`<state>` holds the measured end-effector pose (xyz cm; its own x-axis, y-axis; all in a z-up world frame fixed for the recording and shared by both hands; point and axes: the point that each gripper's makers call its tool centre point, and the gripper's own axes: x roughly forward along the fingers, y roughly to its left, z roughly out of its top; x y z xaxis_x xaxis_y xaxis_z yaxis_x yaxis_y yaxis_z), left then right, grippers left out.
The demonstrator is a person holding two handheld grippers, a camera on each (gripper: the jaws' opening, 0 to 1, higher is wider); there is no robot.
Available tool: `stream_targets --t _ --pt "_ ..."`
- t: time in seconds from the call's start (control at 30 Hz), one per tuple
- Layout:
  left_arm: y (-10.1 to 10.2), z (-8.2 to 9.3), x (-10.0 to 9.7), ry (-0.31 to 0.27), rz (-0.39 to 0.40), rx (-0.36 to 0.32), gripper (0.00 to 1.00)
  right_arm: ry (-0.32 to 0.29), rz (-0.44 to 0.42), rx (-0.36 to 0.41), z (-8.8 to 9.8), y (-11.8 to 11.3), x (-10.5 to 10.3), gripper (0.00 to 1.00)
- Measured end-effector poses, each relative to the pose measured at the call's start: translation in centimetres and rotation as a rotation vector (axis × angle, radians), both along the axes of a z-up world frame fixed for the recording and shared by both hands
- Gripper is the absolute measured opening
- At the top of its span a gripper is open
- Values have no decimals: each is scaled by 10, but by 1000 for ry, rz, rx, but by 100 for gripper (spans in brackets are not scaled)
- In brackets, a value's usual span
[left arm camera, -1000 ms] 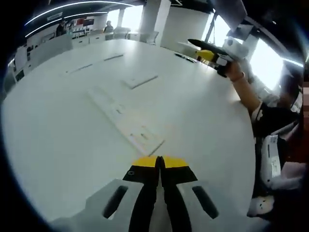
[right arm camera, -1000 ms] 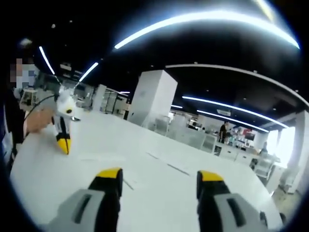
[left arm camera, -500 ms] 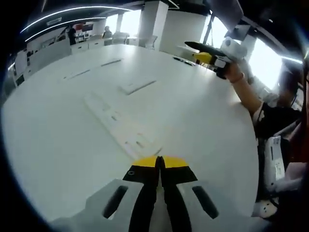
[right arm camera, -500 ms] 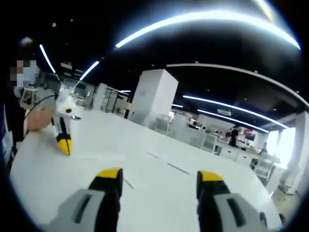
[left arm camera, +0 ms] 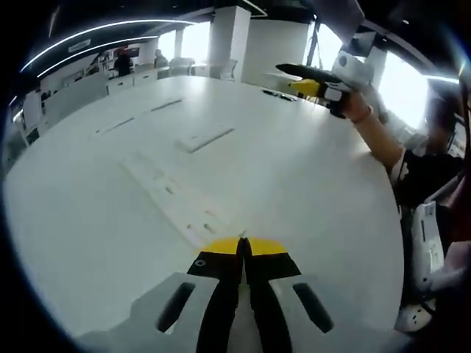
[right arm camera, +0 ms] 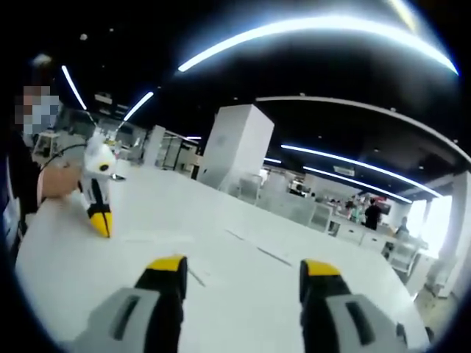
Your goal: Locate the socket holder cover, grip the socket holder cover, clip it into the socket holder slot.
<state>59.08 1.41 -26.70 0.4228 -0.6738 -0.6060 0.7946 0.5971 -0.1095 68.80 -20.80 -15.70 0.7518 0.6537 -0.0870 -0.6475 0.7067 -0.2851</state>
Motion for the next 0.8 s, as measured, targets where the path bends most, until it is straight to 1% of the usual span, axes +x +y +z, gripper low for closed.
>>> stream_targets --t 0.1,0.5,0.8 --pt "0 1 1 -11 -2 4 3 1 0 2 0 0 0 62" --pt "0 1 1 -13 -5 5 3 2 1 -4 -1 0 0 62" --pt "-1 2 3 -24 -4 9 3 4 6 -10 -2 1 -1 62"
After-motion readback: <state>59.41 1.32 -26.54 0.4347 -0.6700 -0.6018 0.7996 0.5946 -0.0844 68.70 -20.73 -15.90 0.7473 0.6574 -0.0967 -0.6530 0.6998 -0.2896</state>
